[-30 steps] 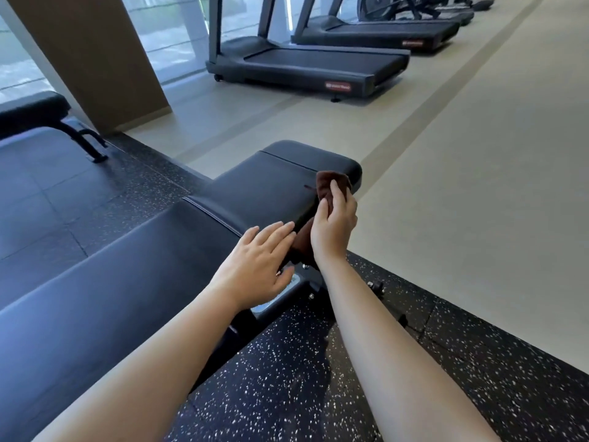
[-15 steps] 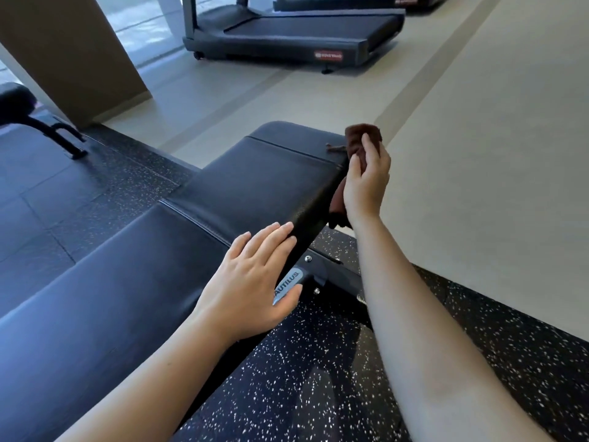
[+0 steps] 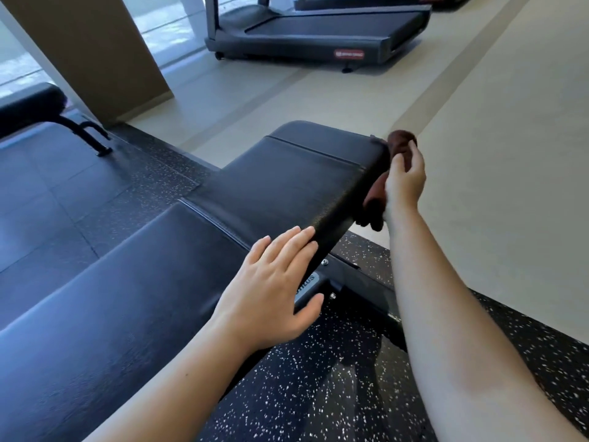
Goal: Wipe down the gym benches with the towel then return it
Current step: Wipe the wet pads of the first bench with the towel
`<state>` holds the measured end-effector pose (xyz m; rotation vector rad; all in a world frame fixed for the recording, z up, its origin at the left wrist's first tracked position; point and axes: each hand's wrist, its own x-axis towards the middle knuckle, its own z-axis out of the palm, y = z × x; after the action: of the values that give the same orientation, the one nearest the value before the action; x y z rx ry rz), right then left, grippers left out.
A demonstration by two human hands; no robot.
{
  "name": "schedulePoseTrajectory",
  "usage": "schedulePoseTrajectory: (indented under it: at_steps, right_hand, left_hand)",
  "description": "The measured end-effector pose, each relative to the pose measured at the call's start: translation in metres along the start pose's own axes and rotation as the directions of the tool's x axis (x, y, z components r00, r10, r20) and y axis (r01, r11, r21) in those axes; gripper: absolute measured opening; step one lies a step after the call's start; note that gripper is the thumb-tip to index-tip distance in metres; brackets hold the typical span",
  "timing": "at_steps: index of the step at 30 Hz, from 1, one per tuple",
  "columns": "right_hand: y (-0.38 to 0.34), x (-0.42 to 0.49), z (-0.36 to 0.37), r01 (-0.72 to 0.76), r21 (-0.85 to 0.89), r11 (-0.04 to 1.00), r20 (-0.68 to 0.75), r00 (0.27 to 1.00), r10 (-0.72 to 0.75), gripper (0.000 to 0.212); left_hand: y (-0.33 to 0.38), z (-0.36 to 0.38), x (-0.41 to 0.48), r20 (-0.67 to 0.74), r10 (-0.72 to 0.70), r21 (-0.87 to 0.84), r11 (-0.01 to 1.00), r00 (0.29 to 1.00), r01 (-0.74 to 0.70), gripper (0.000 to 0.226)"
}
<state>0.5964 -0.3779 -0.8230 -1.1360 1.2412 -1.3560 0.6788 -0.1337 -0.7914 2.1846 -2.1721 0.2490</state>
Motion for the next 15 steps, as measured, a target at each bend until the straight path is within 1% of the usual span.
schedulePoseTrajectory:
  at_steps: [1,4,7,9,12,15]
  right_hand:
    - [0.0,-0.006,0.0,0.002,0.008,1.0,-0.008,1.0,-0.002,0.041]
    - [0.007,-0.05,0.007,0.086,0.0,0.996,-0.054,0.995,-0.086,0.041]
    - [0.008,-0.065,0.012,0.083,-0.041,0.996,-0.083,0.993,-0.086,0.041]
    - [0.002,-0.047,0.01,0.06,-0.077,0.995,-0.057,0.996,-0.065,0.042]
    - [-0.005,-0.024,0.005,0.07,-0.167,0.984,0.016,0.998,-0.068,0.043]
    - [-0.002,-0.042,0.004,0.085,-0.148,0.985,0.014,0.996,-0.084,0.044]
  left_hand:
    - [0.0,0.0,0.0,-0.001,-0.001,-0.003,1.0,1.0,0.001,0.065]
    - [0.0,-0.001,0.001,-0.001,-0.002,-0.015,1.0,1.0,0.002,0.065]
    - [0.001,-0.001,0.001,-0.01,0.0,-0.021,1.0,1.0,0.0,0.065]
    - [0.001,-0.001,0.0,-0.01,0.0,-0.019,1.0,1.0,0.0,0.065]
    - [0.001,-0.001,0.001,-0.006,0.01,-0.011,1.0,1.0,-0.01,0.066]
    - [0.001,-0.002,0.001,-0.009,0.005,0.002,1.0,1.0,-0.005,0.067]
